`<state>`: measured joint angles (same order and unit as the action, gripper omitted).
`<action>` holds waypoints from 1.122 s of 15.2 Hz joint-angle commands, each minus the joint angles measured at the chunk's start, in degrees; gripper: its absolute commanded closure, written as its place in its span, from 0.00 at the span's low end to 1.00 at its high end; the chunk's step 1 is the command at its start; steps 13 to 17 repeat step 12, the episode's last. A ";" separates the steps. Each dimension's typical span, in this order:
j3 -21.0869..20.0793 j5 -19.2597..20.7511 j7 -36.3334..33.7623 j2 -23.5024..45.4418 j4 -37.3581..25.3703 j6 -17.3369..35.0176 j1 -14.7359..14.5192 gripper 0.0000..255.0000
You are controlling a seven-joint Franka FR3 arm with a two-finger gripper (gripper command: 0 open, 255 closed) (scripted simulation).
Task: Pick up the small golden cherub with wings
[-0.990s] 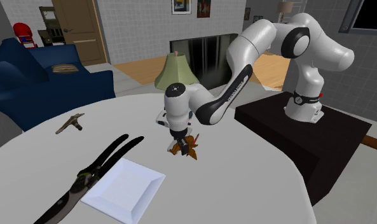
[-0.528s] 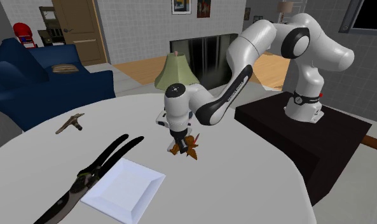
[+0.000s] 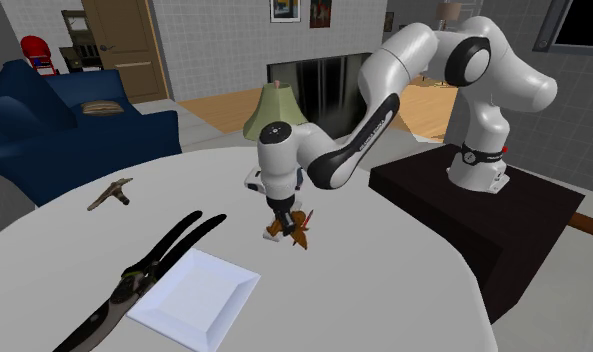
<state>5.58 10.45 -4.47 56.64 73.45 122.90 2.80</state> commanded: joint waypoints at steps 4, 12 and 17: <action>0.03 0.01 0.37 -2.95 1.28 -1.63 -0.10 1.00; 0.05 -0.03 0.92 -6.15 1.98 -4.09 -0.21 1.00; 0.05 -0.03 0.92 -6.15 1.98 -4.09 -0.21 1.00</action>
